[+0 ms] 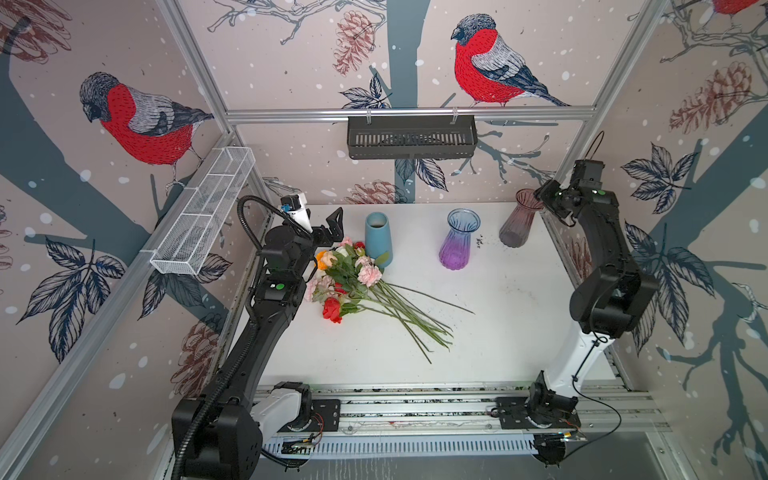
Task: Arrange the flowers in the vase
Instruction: 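Grasp the mauve vase by its rim with the right gripper and lift, then carry the mauve vase nearer the robot, set it down, open right gripper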
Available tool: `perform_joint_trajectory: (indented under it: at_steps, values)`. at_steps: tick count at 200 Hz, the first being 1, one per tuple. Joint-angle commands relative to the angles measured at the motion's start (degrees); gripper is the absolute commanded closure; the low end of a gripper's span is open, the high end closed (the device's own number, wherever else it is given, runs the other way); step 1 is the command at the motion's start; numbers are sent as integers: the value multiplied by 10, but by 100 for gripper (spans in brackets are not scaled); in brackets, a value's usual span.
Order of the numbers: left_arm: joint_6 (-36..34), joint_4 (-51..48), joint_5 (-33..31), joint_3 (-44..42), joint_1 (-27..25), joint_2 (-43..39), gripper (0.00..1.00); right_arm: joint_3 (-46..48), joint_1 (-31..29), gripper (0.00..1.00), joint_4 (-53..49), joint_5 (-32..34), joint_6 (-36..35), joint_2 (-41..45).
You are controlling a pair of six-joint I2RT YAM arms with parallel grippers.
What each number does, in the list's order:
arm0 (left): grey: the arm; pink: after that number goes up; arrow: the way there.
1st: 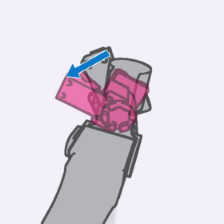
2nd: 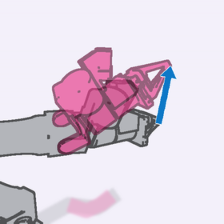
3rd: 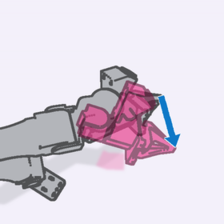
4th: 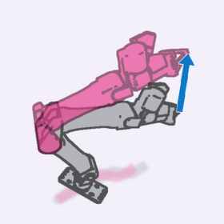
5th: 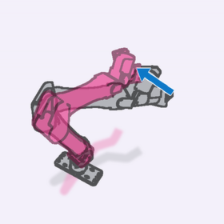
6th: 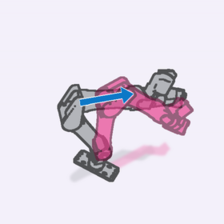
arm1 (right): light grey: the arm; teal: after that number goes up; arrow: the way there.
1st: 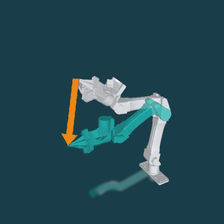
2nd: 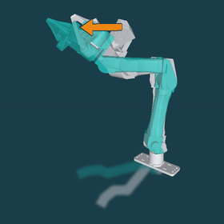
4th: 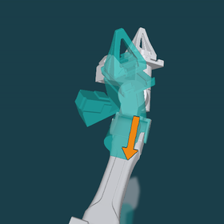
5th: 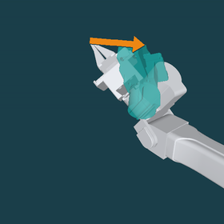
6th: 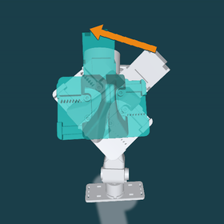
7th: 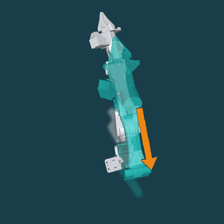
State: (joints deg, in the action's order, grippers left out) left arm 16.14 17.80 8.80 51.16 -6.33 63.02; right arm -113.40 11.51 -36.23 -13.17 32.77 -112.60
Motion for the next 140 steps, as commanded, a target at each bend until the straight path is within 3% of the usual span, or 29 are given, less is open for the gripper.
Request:
perform_joint_trajectory:
  at_steps: [1, 71, 108, 126, 140]
  values:
    - [22, 16, -22, 4, 3, -7, 1, -31, -7, 38, -38, 10, -12, -15]
    - [-10, -40, 37, 46, 5, 26, 2, -14, -5, 43, -50, 63, -22, -13]
    - [-6, -34, 34, 40, 5, 24, 2, 7, 2, 44, -33, 41, -22, -13]
    - [-11, -29, 41, 36, 5, 21, 2, 3, 7, 50, -25, 28, -23, -27]
    - [-15, -25, 38, 31, 5, 18, 2, -20, 12, 61, -37, 19, -25, -48]
